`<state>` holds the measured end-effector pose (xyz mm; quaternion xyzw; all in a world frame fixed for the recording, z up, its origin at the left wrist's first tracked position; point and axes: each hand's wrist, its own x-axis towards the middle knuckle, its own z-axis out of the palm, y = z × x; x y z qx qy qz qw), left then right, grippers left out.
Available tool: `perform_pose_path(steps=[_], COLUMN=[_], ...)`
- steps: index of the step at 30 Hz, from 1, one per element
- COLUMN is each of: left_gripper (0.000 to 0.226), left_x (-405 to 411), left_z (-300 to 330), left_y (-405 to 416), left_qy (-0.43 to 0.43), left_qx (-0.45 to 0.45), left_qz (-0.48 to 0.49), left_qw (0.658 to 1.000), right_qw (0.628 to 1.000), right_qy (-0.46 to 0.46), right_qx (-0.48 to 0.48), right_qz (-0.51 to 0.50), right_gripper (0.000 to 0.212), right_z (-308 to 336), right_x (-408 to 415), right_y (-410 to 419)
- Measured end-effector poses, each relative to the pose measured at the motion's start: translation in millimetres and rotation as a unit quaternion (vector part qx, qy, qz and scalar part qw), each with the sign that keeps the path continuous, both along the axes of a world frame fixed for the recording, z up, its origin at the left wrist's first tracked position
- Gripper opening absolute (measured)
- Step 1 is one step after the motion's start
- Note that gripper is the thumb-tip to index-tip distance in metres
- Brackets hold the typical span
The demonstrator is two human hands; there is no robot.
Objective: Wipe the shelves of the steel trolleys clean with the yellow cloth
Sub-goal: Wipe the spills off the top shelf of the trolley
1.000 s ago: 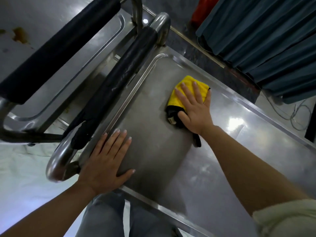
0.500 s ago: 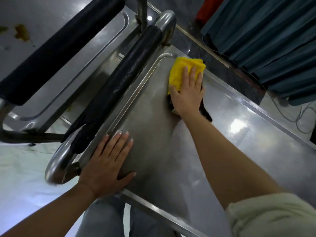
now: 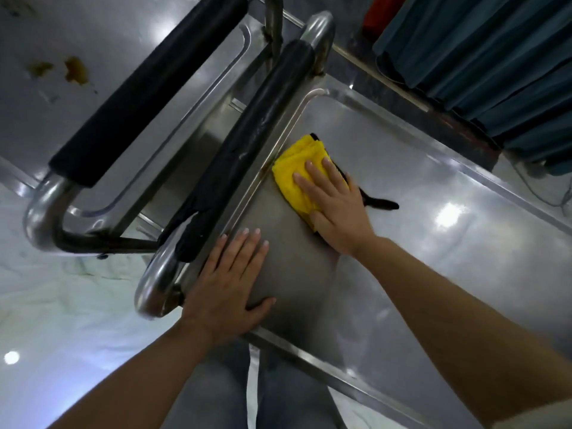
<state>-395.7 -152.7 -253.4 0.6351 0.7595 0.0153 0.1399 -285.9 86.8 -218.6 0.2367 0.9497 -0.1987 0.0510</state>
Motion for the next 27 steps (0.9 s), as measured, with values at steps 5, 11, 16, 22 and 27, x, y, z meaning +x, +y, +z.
perform_pose_path(steps=[5, 11, 16, 22, 27], left_gripper=[0.083, 0.079, 0.084, 0.099, 0.101], left_x=[1.1, 4.9, 5.5, 12.8, 10.6], left_z=[2.0, 9.8, 18.2, 16.7, 18.3], left_y=[2.0, 0.5, -17.5, -38.0, -37.1], left_qy=[-0.004, 0.015, 0.035, 0.03, 0.034], left_qx=[0.029, 0.013, -0.004, -0.034, -0.03], left_qz=[0.001, -0.008, 0.031, 0.081, 0.088], left_qw=[1.0, 1.0, 0.999, 0.996, 0.995], right_qw=[0.99, 0.964, 0.962, 0.956, 0.971], right_qy=[-0.012, -0.006, -0.055, 0.007, -0.024], right_qx=[0.031, 0.032, 0.118, 0.057, 0.049], right_qz=[-0.14, -0.265, -0.238, -0.288, -0.234], right_gripper=[0.067, 0.06, 0.061, 0.065, 0.063], right_z=[-3.7, 0.1, 6.4, -9.6, -14.2], right_x=[53.0, 106.9, 111.0, 50.9, -1.2], right_y=[-78.9, -159.1, -152.0, -178.6, -152.7])
